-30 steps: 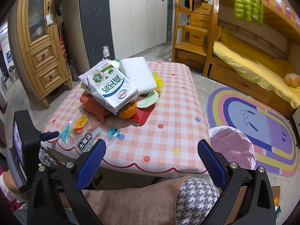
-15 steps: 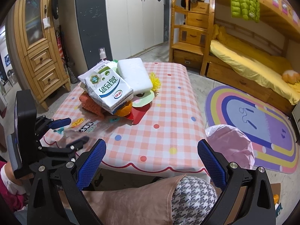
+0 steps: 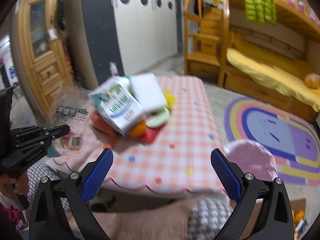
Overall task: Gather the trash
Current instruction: 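Reach the left tool to the clear mango snack bag and grasp it, then grasp the white-green milk carton with the right tool while the left tool holds the snack bag, then carry both items over the pink trash bin and open both tools, then grasp the white foam block on the table with the right tool, then grasp the orange peel with the left tool while the right tool holds the foam block, then carry foam block and orange peel over the pink bin and open both tools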
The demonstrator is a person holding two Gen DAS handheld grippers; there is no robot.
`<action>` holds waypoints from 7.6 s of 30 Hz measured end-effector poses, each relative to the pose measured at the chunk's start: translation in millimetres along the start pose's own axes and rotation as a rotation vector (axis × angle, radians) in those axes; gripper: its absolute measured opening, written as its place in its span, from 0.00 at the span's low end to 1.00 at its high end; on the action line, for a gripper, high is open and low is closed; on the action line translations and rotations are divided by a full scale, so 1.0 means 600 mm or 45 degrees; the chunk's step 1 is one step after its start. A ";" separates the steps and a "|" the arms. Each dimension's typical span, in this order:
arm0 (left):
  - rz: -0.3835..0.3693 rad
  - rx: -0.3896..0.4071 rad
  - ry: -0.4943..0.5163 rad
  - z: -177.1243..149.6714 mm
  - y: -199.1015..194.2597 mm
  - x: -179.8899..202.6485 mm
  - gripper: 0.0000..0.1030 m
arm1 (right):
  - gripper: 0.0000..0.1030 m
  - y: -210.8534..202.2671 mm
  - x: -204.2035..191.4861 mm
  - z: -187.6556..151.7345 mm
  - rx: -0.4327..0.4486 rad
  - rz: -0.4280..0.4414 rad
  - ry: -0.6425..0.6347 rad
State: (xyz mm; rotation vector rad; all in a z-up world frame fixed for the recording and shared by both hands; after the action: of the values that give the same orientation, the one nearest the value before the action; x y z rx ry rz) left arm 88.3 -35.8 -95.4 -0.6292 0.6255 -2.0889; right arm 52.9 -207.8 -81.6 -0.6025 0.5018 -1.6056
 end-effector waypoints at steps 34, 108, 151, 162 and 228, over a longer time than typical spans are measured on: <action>0.077 0.035 -0.280 0.011 -0.020 -0.106 0.00 | 0.70 0.148 -0.175 0.040 0.049 0.145 -0.538; -0.213 -0.129 0.089 0.080 0.178 0.163 0.44 | 0.67 0.007 0.210 -0.003 -0.025 -0.221 0.361; 0.224 -0.055 -0.230 0.057 0.079 -0.136 0.69 | 0.59 0.202 -0.093 0.116 -0.011 0.167 -0.173; 0.015 -0.078 -0.064 0.043 0.110 -0.014 0.69 | 0.61 0.093 0.030 0.099 0.008 -0.030 0.006; -0.567 -0.373 0.420 0.116 0.426 0.414 0.14 | 0.64 0.133 0.403 -0.162 -0.348 -0.569 0.506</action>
State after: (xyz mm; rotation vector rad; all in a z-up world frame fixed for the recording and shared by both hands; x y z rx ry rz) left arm 151.5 -388.8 -152.1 -0.6328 1.0718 -2.5708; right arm 33.0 -459.7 -184.0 -0.6292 0.9423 -2.1178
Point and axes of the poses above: each gripper's, at about its wrist camera, not at the fingertips, and y roughly the way its jaws point, x to its right, z to its top, the point moved 6 cm from there along y, roughly the way its jaws point, and after that the axes turned 15 degrees about -z, right-handed, at the moved point
